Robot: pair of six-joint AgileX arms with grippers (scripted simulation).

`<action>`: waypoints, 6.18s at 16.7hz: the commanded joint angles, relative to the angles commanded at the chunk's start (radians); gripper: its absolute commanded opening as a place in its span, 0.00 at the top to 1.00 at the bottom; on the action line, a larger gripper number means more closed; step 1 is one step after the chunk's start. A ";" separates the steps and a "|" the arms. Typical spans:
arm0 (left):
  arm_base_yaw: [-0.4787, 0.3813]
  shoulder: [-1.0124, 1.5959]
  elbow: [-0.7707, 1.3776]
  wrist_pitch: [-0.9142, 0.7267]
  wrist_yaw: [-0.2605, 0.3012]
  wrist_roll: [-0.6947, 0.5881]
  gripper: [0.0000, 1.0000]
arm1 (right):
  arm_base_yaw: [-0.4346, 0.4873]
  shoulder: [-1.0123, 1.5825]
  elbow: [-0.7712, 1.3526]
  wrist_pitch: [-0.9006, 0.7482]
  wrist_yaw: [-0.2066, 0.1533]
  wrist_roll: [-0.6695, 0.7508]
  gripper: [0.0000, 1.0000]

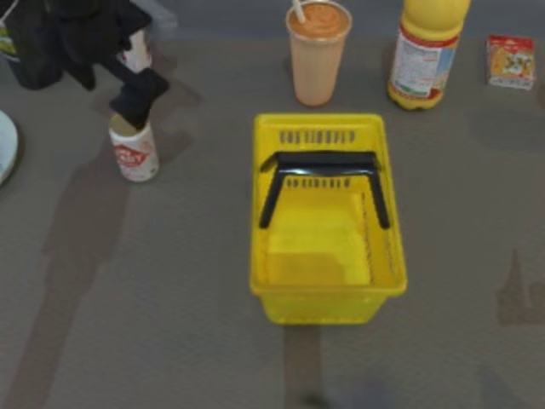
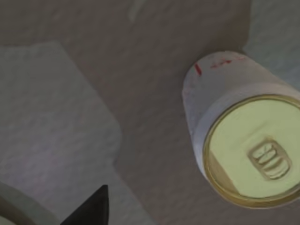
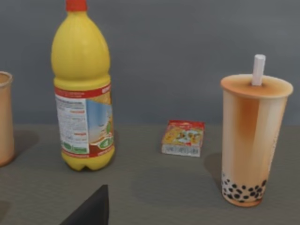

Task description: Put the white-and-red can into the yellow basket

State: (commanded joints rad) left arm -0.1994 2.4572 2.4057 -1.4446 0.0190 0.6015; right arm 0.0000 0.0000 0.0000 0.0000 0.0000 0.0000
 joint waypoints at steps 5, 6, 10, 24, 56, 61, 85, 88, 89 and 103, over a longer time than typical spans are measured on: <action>0.000 0.122 0.113 -0.065 -0.012 0.026 0.00 | 0.000 0.000 0.000 0.000 0.000 0.000 0.00; 0.000 0.122 0.113 -0.065 -0.012 0.026 0.00 | 0.000 0.000 0.000 0.000 0.000 0.000 0.00; 0.004 0.123 0.108 -0.060 -0.011 0.026 0.00 | 0.000 0.000 0.000 0.000 0.000 0.000 0.00; 0.001 0.096 -0.134 0.157 -0.012 0.027 0.15 | 0.000 0.000 0.000 0.000 0.000 0.000 0.00; -0.037 -0.015 -0.415 0.780 0.401 -0.159 1.00 | 0.000 0.000 0.000 0.000 0.000 0.000 0.00; -0.069 -0.141 -0.640 1.335 0.726 -0.302 1.00 | 0.000 0.000 0.000 0.000 0.000 0.000 0.00; -0.100 -0.209 -1.106 2.363 1.255 -0.556 1.00 | 0.000 0.000 0.000 0.000 0.000 0.000 0.00; -0.096 -0.134 -1.134 2.463 1.257 -0.560 1.00 | 0.000 0.000 0.000 0.000 0.000 0.000 0.00; -0.095 -0.123 -1.140 2.475 1.257 -0.561 1.00 | 0.000 0.000 0.000 0.000 0.000 0.000 0.00; -0.095 -0.121 -1.141 2.477 1.257 -0.561 0.25 | 0.000 0.000 0.000 0.000 0.000 0.000 0.00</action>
State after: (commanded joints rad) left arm -0.2943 2.3365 1.2650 1.0327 1.2759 0.0403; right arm 0.0000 0.0000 0.0000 0.0000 0.0000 0.0000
